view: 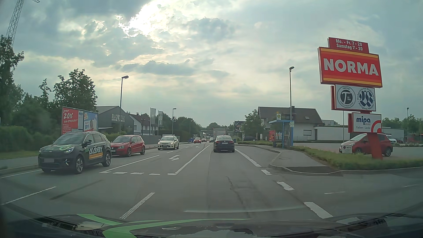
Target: Follow the waypoints while adhering to traffic rules and regulations
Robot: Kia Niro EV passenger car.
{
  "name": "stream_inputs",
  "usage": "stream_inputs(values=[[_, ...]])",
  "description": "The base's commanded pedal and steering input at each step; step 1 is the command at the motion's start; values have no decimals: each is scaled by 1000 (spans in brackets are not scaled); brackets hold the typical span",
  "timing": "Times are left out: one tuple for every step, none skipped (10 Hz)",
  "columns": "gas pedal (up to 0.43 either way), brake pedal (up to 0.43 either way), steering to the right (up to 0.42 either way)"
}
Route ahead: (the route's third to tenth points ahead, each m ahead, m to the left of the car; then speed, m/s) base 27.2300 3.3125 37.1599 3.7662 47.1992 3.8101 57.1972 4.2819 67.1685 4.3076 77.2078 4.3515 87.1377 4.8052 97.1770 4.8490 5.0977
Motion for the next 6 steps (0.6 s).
stream_inputs(values=[[331,0,-8],[299,0,-8],[268,0,-8],[268,0,-8],[228,0,-8],[197,0,-8]])
